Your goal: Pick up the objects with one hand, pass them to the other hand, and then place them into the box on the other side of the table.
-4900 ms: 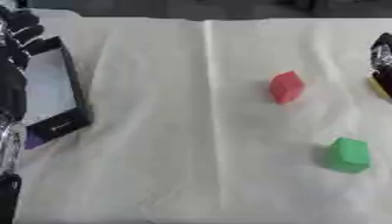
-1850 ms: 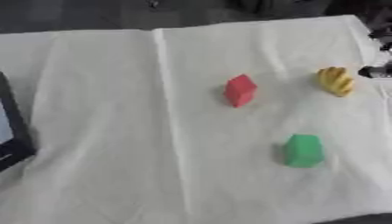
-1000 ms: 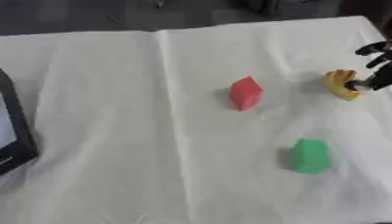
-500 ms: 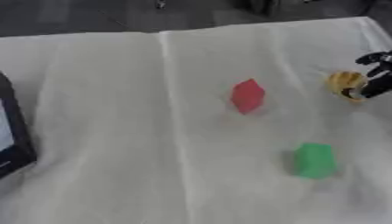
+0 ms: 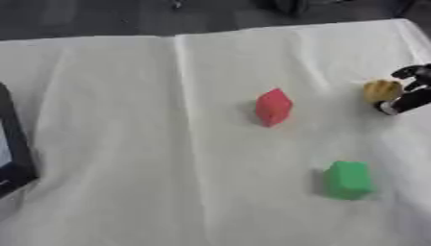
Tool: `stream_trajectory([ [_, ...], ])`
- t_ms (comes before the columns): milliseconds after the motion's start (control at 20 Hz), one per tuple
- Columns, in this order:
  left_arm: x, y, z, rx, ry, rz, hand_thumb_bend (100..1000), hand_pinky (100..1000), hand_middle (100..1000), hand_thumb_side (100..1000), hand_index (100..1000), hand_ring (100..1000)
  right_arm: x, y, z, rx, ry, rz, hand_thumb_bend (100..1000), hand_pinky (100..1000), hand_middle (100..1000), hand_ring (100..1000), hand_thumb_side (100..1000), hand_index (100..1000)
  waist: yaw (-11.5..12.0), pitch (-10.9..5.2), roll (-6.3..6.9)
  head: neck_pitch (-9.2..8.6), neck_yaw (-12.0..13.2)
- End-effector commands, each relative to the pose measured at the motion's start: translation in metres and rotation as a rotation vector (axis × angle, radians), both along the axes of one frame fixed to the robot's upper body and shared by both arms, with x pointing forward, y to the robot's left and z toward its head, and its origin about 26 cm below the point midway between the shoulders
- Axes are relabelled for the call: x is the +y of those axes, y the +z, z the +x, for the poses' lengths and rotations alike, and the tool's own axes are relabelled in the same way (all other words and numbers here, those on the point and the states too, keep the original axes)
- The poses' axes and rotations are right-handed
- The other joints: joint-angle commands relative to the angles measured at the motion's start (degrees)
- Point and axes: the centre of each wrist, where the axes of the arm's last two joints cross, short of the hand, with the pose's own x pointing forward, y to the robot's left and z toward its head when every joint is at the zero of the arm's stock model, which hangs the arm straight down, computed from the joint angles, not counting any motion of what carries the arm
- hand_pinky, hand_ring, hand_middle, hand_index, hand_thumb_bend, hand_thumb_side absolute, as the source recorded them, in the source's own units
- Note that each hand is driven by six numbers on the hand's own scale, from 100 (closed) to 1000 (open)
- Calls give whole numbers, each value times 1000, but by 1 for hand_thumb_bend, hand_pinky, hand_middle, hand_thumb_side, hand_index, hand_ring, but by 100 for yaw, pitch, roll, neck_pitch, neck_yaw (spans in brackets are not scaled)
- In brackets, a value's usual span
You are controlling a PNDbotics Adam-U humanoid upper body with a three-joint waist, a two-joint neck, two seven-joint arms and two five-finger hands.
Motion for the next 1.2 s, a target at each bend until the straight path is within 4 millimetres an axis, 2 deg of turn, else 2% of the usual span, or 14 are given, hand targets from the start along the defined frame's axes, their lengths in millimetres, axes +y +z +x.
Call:
stream_trajectory([
  [50, 3, 12, -4, -38, -2, 32, 100, 894, 725, 783, 753, 831, -5, 13, -3, -22, -26, -21, 263, 886, 882, 874, 202, 896, 1, -97, -5, -52, 1],
  [250, 3, 12, -4, -36, -2, 36, 100, 894, 725, 783, 753, 831, -4, 11, -2, -21, -32, -4, 108, 860, 765, 805, 151, 801, 1, -104, -16, -10, 34],
  [350, 3, 12, -4, -36, -3, 37, 100, 894, 725, 781, 753, 831, -2, 10, -2, -20, -27, -3, 117, 854, 719, 772, 100, 768, 0, -115, -24, 3, 45],
  [550, 2, 12, -4, -38, -7, 38, 100, 894, 724, 779, 750, 831, 6, 9, -1, -28, -23, -39, 203, 845, 603, 703, 100, 683, 15, -136, -38, -6, 57],
  [850, 3, 12, -4, -35, -3, 44, 100, 893, 720, 777, 748, 830, 23, 13, -1, -128, -13, -69, 111, 784, 522, 598, 100, 567, -5, -187, -60, 28, 98],
  [1200, 3, 13, -5, -40, -8, 56, 100, 891, 720, 770, 748, 830, 60, 34, -14, -319, 27, -105, 100, 741, 504, 551, 100, 538, -76, -308, -48, 81, 145],
])
